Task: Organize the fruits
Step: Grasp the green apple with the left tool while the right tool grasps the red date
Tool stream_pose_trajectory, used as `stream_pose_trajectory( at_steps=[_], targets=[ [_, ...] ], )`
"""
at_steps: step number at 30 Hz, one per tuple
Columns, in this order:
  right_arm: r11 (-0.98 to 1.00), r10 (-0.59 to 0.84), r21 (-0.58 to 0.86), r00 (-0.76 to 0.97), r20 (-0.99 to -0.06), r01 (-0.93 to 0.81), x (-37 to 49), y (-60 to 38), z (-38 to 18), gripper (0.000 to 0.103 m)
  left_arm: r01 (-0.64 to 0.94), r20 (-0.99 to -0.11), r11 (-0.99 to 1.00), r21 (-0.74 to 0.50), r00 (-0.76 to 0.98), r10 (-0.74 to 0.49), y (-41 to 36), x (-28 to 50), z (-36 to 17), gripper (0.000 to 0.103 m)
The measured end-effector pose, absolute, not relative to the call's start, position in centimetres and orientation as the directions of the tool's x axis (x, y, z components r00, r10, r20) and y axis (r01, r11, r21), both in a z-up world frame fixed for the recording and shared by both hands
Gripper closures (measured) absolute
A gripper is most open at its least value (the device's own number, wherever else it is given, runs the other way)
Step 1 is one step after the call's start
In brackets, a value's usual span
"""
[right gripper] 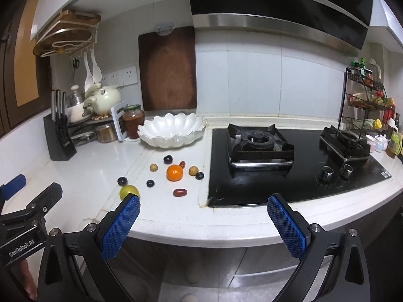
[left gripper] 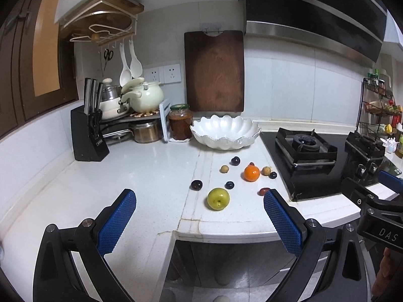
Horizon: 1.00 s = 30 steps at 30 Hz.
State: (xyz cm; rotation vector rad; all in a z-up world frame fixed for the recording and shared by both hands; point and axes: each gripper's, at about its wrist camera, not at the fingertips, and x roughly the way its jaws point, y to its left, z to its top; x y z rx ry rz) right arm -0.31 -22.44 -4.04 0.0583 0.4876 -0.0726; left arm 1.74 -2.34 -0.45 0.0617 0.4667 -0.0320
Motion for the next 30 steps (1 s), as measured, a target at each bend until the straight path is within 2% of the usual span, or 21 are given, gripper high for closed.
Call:
stream_pose_trajectory(
  at_steps=[12, 17, 30],
  targets=[
    [0.997, -0.031, 0.046, 0.851, -0.524, 0.064, 4.8, -21.7, -6.1, 0.003, 0.045, -0.49, 0.997, 0.069, 0.872, -0.005, -2.7, 6.1, -2.5, 0.0],
    [0.998, -0.023, 0.035, 0.833, -0.552, 0.051, 7.3, -21.3, -7.1, 0.006, 0.041, -0.516, 0.996, 0.077, 0.856, 0.004, -2.7, 8.3, -3.4, 0.006],
    [0.999, 0.029, 0.052, 0.763, -0.646, 0.006, 13.9, -21.0, -10.8, 0.026, 0.117, -0.61, 0.99, 0.083, 0.792, -0.042, -4.3, 13.8, -7.5, 0.019]
  ],
)
